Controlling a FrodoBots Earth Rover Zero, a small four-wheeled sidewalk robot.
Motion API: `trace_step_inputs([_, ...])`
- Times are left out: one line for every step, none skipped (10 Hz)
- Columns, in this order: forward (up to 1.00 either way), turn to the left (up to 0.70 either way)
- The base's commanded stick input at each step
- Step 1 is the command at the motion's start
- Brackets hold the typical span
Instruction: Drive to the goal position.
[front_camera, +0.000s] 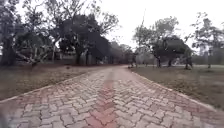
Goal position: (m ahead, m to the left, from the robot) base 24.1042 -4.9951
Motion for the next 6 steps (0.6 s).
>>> trace_step_inputs([0.7, 0.0])
trace_step_inputs([0.7, 0.0])
trace_step_inputs([0.7, 0.0])
trace_step_inputs([0.7, 0.0])
trace_step_inputs([0.7, 0.0])
trace_step_inputs([0.7, 0.0])
